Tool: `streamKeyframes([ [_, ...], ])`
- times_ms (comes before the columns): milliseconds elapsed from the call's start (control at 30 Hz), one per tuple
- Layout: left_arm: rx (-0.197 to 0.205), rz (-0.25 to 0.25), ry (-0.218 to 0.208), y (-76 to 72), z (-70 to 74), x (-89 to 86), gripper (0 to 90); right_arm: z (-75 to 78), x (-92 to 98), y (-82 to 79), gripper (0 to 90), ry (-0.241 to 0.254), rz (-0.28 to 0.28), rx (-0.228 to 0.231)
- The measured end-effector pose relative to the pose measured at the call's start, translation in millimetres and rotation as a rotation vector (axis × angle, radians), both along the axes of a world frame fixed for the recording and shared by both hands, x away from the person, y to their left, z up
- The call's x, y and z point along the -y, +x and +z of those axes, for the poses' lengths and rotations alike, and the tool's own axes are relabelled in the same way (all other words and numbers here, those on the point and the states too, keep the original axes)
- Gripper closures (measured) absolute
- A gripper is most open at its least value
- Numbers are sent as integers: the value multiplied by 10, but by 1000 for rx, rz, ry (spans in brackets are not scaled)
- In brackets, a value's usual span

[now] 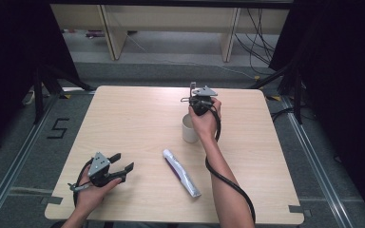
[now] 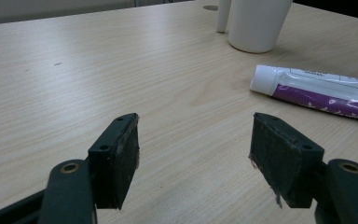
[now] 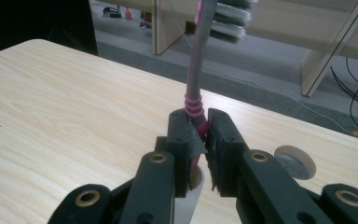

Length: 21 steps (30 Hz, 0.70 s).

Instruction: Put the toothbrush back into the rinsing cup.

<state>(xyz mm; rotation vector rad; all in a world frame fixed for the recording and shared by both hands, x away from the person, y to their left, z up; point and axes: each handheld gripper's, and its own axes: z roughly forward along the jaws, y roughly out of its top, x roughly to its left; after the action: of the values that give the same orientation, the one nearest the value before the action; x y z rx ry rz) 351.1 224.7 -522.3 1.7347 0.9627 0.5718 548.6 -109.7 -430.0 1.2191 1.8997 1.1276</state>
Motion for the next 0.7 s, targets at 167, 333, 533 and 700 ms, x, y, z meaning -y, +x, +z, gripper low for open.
streamKeyframes([
  [167, -1, 2, 4, -2, 1, 1, 321, 1, 8, -2, 802, -11, 6, -11],
  [333, -4, 4, 7, -3, 3, 1, 321, -7, 11, -3, 801, -26, 9, -23],
  [533, -4, 3, 7, -3, 3, 1, 322, -10, -4, -13, 800, -28, 7, -28],
  [700, 0, 0, -1, 1, 0, 0, 321, -7, -6, -22, 800, -43, 7, -32],
])
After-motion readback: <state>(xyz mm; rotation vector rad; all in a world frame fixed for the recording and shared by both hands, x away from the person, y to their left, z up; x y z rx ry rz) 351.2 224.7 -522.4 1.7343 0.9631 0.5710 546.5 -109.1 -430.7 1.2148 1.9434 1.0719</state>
